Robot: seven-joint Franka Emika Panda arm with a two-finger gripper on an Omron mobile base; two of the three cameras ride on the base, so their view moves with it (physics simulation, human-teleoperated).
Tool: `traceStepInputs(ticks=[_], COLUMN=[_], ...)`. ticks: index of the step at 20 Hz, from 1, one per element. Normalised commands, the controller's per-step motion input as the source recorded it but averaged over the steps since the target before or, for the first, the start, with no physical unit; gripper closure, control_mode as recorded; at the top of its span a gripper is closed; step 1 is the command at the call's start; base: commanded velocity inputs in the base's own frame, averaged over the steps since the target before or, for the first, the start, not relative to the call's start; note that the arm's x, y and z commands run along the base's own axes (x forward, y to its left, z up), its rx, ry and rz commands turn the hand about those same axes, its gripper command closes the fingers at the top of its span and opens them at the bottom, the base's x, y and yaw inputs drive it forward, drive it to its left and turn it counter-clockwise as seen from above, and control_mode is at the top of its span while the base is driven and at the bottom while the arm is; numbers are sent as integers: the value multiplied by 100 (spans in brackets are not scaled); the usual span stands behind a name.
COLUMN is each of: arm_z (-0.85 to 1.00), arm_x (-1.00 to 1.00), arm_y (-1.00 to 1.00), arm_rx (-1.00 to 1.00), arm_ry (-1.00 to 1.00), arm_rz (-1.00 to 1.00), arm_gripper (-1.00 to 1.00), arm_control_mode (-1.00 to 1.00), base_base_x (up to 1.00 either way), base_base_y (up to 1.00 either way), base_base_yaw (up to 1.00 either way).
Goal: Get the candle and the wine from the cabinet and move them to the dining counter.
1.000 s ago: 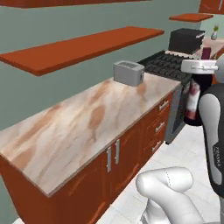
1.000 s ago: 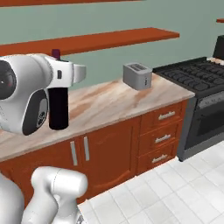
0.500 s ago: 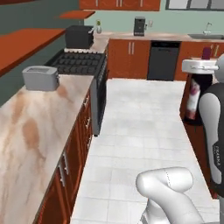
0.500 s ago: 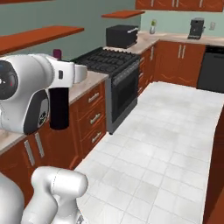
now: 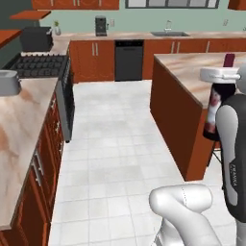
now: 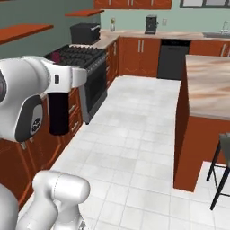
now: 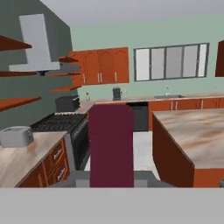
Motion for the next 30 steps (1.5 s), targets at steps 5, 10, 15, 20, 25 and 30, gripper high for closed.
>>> traceStepInputs(ticks=[5,10,15,20,25,30], arm_z=[0,0,0,0,0,0], arm_x=[0,0,0,0,0,0], arm_y=[0,0,0,0,0,0], arm_rx=[0,0,0,0,0,0], arm_ry=[0,0,0,0,0,0], arm_rz=[0,0,0,0,0,0], arm_gripper=[100,100,100,100,100,100], arm_control_mode=[100,100,100,100,100,100], base_base_x=[-10,27,52,58,80,76], base_base_y=[-100,-100,-100,-100,-94,-80], base_base_yaw=[9,-1,-9,-9,-19,-22])
